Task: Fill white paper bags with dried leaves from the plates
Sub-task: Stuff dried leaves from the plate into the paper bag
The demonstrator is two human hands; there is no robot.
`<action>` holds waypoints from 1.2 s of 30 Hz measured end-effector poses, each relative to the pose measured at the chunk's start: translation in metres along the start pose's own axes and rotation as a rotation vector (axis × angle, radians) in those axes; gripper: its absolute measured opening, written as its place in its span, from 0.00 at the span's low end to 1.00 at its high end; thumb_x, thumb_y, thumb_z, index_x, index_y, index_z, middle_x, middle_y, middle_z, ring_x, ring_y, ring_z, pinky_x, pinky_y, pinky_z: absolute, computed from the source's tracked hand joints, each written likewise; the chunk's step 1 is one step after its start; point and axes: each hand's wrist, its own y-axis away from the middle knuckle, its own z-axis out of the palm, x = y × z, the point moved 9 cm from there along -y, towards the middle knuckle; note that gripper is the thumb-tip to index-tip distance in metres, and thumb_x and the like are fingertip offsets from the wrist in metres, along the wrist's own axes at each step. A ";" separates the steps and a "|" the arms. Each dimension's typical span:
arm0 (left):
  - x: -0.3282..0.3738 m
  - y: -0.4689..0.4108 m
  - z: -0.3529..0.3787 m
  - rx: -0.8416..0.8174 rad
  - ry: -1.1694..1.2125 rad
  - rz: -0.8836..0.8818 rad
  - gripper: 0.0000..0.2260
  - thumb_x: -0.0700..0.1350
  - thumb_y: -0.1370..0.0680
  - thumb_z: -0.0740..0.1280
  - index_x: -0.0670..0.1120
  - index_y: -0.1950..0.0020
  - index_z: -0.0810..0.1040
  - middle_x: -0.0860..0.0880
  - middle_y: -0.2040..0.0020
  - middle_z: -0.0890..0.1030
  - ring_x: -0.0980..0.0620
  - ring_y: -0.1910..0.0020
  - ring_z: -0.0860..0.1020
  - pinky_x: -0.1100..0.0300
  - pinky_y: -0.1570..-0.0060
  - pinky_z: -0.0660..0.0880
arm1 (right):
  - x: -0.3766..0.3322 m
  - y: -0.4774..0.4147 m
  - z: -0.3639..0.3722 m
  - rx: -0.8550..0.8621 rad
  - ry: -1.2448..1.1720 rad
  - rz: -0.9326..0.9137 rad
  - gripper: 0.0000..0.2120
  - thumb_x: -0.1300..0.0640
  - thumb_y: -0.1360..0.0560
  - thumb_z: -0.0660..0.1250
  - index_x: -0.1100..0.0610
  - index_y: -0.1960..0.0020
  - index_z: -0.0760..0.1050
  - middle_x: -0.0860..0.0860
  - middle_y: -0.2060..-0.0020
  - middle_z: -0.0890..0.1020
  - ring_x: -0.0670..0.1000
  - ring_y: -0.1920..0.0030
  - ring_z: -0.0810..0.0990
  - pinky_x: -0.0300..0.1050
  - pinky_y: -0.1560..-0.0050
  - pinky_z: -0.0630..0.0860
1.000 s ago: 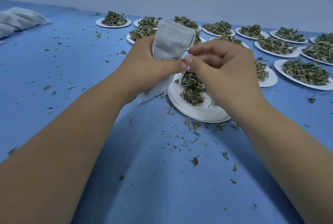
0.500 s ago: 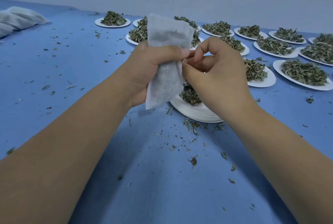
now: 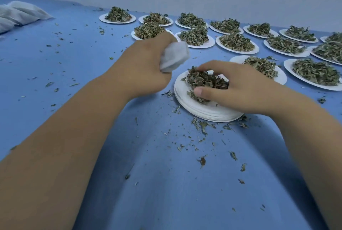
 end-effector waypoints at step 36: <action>0.026 0.002 0.016 -0.041 -0.279 0.071 0.15 0.41 0.33 0.67 0.50 0.52 0.64 0.53 0.64 0.68 0.53 0.66 0.68 0.58 0.70 0.56 | -0.023 0.014 -0.051 0.421 -0.146 -0.061 0.15 0.55 0.29 0.75 0.42 0.45 0.82 0.35 0.56 0.80 0.37 0.57 0.80 0.35 0.52 0.77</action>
